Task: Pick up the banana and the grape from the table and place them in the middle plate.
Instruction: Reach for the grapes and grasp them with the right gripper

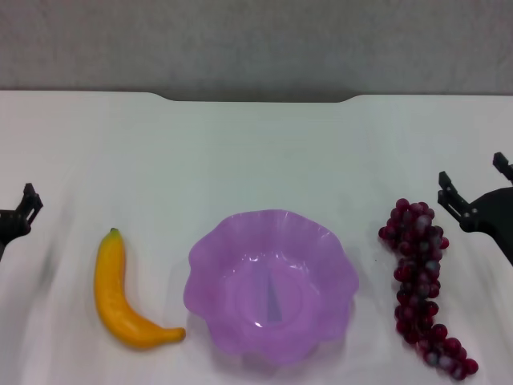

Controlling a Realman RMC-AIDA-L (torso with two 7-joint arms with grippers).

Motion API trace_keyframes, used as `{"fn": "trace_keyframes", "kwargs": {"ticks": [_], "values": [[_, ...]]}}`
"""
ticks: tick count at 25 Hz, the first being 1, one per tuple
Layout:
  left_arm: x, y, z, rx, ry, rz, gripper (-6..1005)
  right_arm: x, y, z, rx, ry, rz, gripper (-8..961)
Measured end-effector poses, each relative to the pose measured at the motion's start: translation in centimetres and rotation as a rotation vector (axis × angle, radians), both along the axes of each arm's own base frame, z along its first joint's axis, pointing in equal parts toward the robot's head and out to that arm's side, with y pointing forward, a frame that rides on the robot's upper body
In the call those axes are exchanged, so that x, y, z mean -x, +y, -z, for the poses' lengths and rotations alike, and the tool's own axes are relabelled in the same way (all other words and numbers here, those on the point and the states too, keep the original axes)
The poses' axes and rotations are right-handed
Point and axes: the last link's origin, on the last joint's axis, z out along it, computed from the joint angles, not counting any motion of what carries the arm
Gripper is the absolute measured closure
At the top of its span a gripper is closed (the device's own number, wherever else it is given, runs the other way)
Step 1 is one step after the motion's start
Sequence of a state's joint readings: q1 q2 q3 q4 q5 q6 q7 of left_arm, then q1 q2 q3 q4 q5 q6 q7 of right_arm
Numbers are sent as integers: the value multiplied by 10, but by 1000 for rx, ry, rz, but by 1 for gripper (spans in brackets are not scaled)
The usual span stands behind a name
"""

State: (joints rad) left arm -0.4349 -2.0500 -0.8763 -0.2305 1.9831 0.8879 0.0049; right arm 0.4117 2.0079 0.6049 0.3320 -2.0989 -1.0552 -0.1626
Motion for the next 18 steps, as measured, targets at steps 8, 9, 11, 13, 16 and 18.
{"fn": "trace_keyframes", "kwargs": {"ticks": [8, 9, 11, 13, 16, 18], "values": [[3, 0, 2, -2, -29, -33, 105, -1, 0, -2, -13, 10, 10, 73], [3, 1, 2, 7, -28, -34, 105, -2, 0, -2, -11, 12, 14, 73], [3, 2, 4, 25, -23, -37, 105, -3, 0, -1, -5, 24, 22, 73], [2, 4, 5, 30, -20, -37, 105, -3, 1, -1, -1, 42, 28, 74], [1, 6, 6, 37, -21, -37, 105, -3, 2, -1, 2, 53, 30, 74], [1, 7, 7, 50, -23, -45, 105, -3, 2, 0, 7, 54, 35, 74]]}}
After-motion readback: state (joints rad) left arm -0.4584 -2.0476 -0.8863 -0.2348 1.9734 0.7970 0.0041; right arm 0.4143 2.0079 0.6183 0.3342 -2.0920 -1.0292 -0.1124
